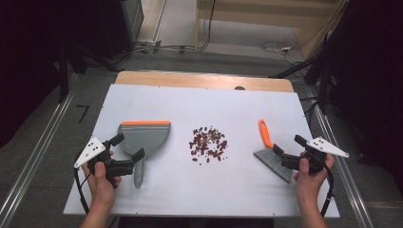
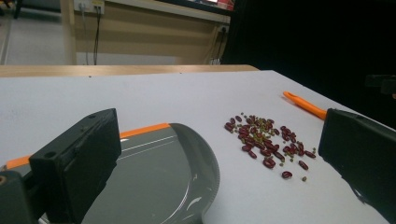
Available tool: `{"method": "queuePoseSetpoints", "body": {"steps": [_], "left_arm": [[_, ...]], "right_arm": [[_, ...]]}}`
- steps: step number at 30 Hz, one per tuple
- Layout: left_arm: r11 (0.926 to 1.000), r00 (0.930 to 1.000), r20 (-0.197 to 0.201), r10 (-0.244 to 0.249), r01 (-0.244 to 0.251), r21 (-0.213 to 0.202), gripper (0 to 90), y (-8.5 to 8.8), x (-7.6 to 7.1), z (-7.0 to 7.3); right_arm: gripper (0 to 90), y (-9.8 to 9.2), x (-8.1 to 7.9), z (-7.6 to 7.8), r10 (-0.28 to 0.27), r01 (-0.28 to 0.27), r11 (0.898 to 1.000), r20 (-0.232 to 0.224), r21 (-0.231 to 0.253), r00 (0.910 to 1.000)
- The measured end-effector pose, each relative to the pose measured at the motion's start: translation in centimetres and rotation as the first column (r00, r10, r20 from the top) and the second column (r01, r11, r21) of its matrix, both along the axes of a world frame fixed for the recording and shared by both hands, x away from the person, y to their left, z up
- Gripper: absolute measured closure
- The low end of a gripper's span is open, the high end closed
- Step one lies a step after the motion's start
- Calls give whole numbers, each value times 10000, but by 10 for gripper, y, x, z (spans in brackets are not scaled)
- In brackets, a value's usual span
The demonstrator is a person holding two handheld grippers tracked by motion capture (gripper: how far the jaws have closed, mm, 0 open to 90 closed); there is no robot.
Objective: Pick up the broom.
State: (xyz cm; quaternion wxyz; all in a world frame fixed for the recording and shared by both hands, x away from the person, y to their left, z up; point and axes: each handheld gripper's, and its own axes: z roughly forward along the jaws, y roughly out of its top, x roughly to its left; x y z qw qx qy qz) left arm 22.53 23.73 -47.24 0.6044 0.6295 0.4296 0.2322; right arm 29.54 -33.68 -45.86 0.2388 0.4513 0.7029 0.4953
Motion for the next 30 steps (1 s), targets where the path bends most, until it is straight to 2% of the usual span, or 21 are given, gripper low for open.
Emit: {"method": "queuePoseSetpoints", "body": {"steps": [4,7,9,11,13,15,17,18,19,21,22,23,25,26,27,28,29,30], "left_arm": [[10000,10000,14,15,-15,75,0,-1,0,0],[9999,10000,3,-9,9,144,0,-3,0,0],[9997,10000,-10,-55,55,234,0,-4,1,0],[9995,10000,-30,-78,79,290,0,-5,2,-1],[9997,10000,-6,-58,58,249,0,-6,2,0],[9994,9999,-11,-126,126,311,0,-8,3,-1],[9990,9998,-39,-188,190,412,0,-10,3,-2],[9988,9998,-36,-197,198,445,0,-11,3,-2],[9985,9997,-34,-241,242,493,0,-12,3,-2],[9980,9996,-10,-280,280,567,0,-13,3,-1],[9979,9996,-2,-284,283,582,0,-14,3,-1],[9978,9995,-5,-303,302,582,0,-14,3,-1],[9978,9994,-7,-344,344,575,0,-14,3,-2],[9977,9992,-65,-385,388,562,0,-14,4,-2],[9977,9992,-65,-385,388,562,0,-14,4,-2],[9974,9990,-60,-435,438,571,0,-14,4,-3],[9974,9990,-60,-435,438,571,0,-14,4,-3],[9974,9990,-62,-448,451,566,0,-15,4,-3]], "right_arm": [[0,4,3,1,107,-110,9998,-172,-139,9998],[0,8,5,8,-94,83,9997,-508,-221,9987],[0,10,7,13,69,-81,9997,-545,-225,9985],[0,11,8,16,90,-112,9992,-578,-373,9983],[0,17,15,26,-36,-29,9959,-718,-902,9974],[0,19,18,28,-106,24,9949,-813,-1007,9966],[1,23,29,36,-91,-49,9935,-1228,-1135,9924],[1,23,29,36,-91,-49,9935,-1228,-1135,9924],[45,27,38,40,-43,-198,9904,-1728,-1371,9850],[46,32,47,42,-193,-205,9840,-2202,-1771,9753],[46,34,52,41,-176,-280,9820,-2382,-1867,9711],[46,34,52,41,-176,-280,9820,-2382,-1867,9711],[83,40,68,37,220,-865,9784,-3215,-1876,9466],[118,42,74,34,275,-1021,9753,-3512,-1960,9359],[169,45,80,31,65,-993,9685,-3755,-2285,9268],[204,47,85,26,-121,-970,9615,-3924,-2570,9197],[204,47,85,26,-121,-970,9615,-3924,-2570,9197],[248,50,93,17,-201,-1052,9604,-4407,-2580,8974]]}}
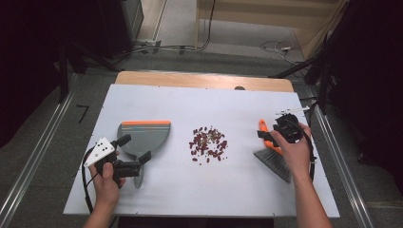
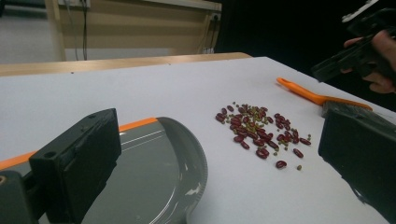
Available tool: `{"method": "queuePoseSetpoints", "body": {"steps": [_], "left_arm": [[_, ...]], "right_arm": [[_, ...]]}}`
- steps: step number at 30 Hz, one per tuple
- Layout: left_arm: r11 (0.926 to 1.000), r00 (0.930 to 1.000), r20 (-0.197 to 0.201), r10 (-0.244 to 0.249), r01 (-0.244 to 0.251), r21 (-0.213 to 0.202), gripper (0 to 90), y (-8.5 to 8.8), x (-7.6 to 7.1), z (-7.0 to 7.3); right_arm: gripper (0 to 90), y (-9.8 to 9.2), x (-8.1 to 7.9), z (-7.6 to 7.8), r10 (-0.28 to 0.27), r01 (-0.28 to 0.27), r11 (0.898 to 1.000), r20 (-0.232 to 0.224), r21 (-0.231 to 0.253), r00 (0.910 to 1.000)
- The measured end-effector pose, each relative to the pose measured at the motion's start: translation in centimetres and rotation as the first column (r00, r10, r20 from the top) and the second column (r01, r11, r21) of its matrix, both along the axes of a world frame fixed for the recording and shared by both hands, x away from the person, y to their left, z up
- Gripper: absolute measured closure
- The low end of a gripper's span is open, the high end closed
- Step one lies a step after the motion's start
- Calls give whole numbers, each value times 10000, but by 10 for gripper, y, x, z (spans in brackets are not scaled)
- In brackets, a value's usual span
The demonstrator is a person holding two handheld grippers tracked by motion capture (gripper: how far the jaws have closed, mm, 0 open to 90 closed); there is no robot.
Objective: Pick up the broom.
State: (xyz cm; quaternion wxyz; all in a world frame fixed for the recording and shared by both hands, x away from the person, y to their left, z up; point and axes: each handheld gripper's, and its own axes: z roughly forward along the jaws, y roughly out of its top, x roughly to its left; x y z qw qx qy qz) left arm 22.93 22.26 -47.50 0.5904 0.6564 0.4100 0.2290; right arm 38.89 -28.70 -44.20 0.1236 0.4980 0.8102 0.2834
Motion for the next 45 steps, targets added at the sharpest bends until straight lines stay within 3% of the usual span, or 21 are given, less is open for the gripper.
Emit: {"method": "queuePoseSetpoints", "body": {"steps": [1,3,4,7,11,13,15,17,22,25,27,31,33,35,36,38,40,41,42,45], "left_arm": [[10000,10000,-1,-27,27,27,0,0,0,0],[10000,10000,-15,-36,36,27,0,0,0,-1],[10000,10000,-41,-20,20,33,0,0,1,-1],[10000,10000,-49,-22,22,23,0,0,1,-1],[10000,10000,-39,-40,40,24,0,0,1,-1],[10000,10000,-48,-68,68,26,0,-1,1,-1],[10000,9999,-62,-85,85,7,0,-1,1,-1],[10000,9999,-71,-86,86,4,0,-1,1,-1],[9999,9998,-120,-139,140,74,0,-4,2,-2],[9997,9997,-153,-202,204,127,0,-7,3,-2],[9996,9997,-143,-222,224,178,0,-9,3,-2],[9995,9997,-70,-227,229,204,0,-9,2,0],[9997,9998,-62,-197,198,165,0,-9,2,1],[9996,9998,6,-211,211,164,0,-9,2,3],[9996,9998,6,-211,211,164,0,-9,2,3],[9995,9997,57,-255,254,199,0,-10,1,4],[9993,9995,121,-280,277,266,0,-11,0,6],[9992,9995,158,-289,285,264,0,-11,-1,7],[9992,9995,180,-275,270,307,0,-12,-1,8],[9990,9991,272,-319,310,326,0,-13,-2,10]], "right_arm": [[321,2,3,-4,-215,211,9996,-183,-200,9996],[373,3,4,-8,-406,398,9984,-208,-410,9990],[412,3,6,-15,-575,549,9969,-463,-557,9973],[484,3,7,-22,-1014,904,9862,-747,-1390,9920],[547,-3,7,-26,-1000,871,9899,-1159,-1121,9882],[599,-3,4,-29,-885,690,9865,-1294,-1483,9876],[639,0,1,-33,-1097,863,9849,-1555,-1500,9817],[652,3,-1,-34,-1372,1137,9784,-1310,-1726,9818],[657,9,-1,-34,-1605,1310,9702,-1356,-2038,9777],[683,7,0,-34,-1560,1278,9742,-1458,-1859,9769],[686,2,-1,-35,-1559,1342,9797,-1456,-1489,9770],[687,-5,-6,-37,-1395,1300,9875,-1109,-887,9840],[688,-10,-12,-35,-1345,1324,9906,-705,-339,9884],[689,-13,-16,-32,-1378,1383,9903,-332,132,9899],[689,-13,-16,-32,-1378,1383,9903,-332,132,9899],[692,-20,-24,-26,-1449,1422,9863,272,833,9891],[692,-22,-27,-24,-1544,1496,9838,424,991,9871],[692,-23,-30,-22,-1616,1542,9814,591,1144,9851],[693,-28,-36,-19,-1630,1443,9744,998,1724,9816],[694,-30,-44,-15,-1670,1295,9680,1666,2149,9718]]}}
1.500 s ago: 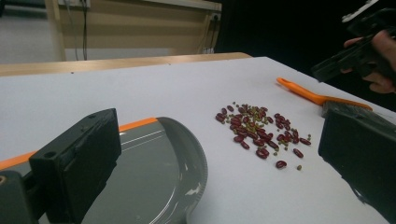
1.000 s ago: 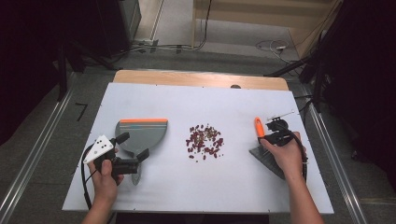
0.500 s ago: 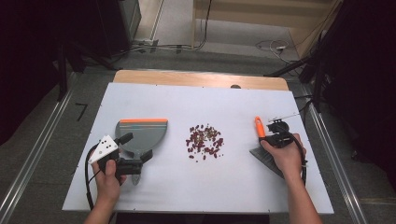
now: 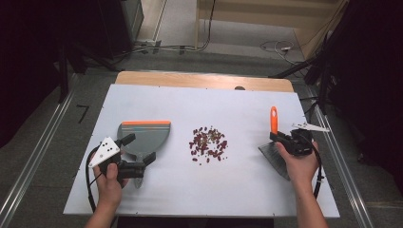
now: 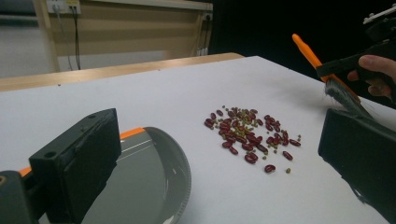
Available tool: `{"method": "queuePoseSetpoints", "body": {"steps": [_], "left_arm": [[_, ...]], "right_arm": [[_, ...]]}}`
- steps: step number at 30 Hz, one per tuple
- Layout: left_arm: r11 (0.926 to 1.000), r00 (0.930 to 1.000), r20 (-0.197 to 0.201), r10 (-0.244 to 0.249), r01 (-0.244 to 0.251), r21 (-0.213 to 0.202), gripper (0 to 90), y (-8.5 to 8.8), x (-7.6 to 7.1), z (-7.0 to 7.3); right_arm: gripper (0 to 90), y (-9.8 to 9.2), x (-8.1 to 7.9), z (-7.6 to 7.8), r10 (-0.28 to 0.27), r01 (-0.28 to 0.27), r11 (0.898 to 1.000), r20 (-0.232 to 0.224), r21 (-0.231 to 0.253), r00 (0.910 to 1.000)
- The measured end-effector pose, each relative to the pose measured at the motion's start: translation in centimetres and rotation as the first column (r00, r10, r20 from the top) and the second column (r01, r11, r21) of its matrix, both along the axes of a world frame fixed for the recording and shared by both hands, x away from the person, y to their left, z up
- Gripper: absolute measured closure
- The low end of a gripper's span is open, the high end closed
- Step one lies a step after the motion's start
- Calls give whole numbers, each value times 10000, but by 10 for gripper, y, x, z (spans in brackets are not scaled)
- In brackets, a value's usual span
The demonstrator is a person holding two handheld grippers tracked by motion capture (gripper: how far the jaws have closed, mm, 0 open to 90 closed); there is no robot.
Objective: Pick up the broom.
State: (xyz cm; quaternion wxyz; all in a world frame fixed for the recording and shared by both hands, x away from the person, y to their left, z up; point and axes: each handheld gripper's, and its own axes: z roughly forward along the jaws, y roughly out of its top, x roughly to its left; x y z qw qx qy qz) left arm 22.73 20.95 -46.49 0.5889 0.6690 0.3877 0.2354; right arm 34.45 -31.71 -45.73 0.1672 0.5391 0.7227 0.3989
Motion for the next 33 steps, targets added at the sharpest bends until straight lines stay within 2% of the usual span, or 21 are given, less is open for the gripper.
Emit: {"method": "queuePoseSetpoints", "body": {"steps": [3,5,8,10,12,15,16,22,25,26,27,28,30,31,33], "left_arm": [[10000,10000,24,-11,11,6,0,-1,0,1],[10000,10000,12,-65,65,-23,0,-2,0,2],[9999,9999,51,-124,124,16,0,-5,-1,3],[9999,9999,64,-151,151,29,0,-6,-1,3],[9997,9997,93,-239,239,66,0,-9,-1,4],[9995,9995,112,-305,304,47,0,-12,-2,5],[9995,9995,112,-305,304,47,0,-12,-2,5],[9989,9988,207,-433,429,184,0,-19,-3,11],[9984,9983,233,-526,521,221,0,-23,-4,12],[9981,9978,266,-608,605,116,0,-27,-4,14],[9981,9978,266,-608,605,116,0,-27,-4,14],[9976,9972,271,-694,692,60,0,-29,-4,15],[9965,9962,230,-837,837,-3,0,-33,-4,16],[9937,9935,235,-1117,1117,28,0,-38,-5,17],[9928,9925,243,-1198,1197,52,0,-40,-5,17]], "right_arm": [[695,-2,-7,2,-13,-14,9992,652,410,9979],[695,-2,-10,4,-27,-27,9988,1074,498,9942],[697,-1,-15,8,-118,9,9975,1558,700,9877],[696,-1,-16,10,-130,-4,9968,1675,797,9858],[697,1,-21,16,-181,-49,9940,2095,1088,9776],[697,2,-25,20,-233,-105,9906,2447,1361,9693],[697,2,-25,20,-233,-105,9906,2447,1361,9693],[697,12,-34,34,-180,-441,9807,3125,1906,9497],[697,19,-38,40,-85,-605,9790,3353,1947,9421],[697,21,-39,42,-58,-657,9782,3422,1971,9396],[697,21,-39,42,-58,-657,9782,3422,1971,9396],[697,26,-41,45,4,-772,9762,3547,2025,9350],[697,32,-44,47,90,-891,9745,3608,2058,9326],[697,35,-45,48,132,-956,9733,3648,2087,9310],[697,41,-48,50,223,-1062,9729,3738,2055,9273]]}}
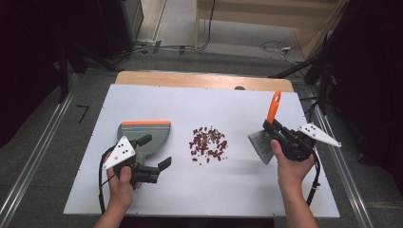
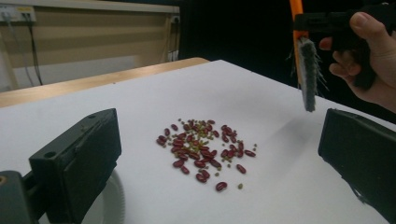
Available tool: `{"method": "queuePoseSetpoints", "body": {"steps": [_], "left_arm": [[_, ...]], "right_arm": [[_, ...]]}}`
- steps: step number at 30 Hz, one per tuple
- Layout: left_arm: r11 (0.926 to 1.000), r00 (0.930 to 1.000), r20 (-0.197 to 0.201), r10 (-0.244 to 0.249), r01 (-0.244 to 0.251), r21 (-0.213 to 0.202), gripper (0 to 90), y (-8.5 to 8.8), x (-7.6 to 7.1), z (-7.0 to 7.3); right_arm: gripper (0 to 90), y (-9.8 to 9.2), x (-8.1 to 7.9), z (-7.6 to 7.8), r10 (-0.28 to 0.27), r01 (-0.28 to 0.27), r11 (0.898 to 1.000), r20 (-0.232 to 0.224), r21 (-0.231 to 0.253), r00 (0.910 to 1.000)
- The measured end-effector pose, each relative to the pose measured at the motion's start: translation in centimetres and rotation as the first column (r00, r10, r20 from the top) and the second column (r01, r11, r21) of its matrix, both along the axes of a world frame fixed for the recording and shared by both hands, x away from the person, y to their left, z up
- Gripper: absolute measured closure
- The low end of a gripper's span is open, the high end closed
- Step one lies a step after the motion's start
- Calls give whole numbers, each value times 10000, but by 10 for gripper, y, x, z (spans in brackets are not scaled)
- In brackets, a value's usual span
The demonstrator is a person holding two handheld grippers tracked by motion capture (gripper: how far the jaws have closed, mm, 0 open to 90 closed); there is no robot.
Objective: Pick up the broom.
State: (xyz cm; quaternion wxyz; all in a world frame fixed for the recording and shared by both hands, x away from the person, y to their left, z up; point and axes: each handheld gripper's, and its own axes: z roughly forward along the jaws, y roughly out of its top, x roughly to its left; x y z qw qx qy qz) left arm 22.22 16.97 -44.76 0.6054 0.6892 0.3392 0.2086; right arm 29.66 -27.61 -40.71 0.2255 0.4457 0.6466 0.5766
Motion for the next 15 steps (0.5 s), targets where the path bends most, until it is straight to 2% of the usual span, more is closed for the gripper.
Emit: {"method": "queuePoseSetpoints", "body": {"steps": [10,15], "left_arm": [[9974,9974,-178,-694,690,-229,0,-29,-3,3],[9964,9964,-203,-829,824,-214,0,-38,-4,4]], "right_arm": [[697,30,-13,9,592,-603,9979,428,247,9973],[697,45,-19,10,918,-931,9954,525,234,9944]]}}
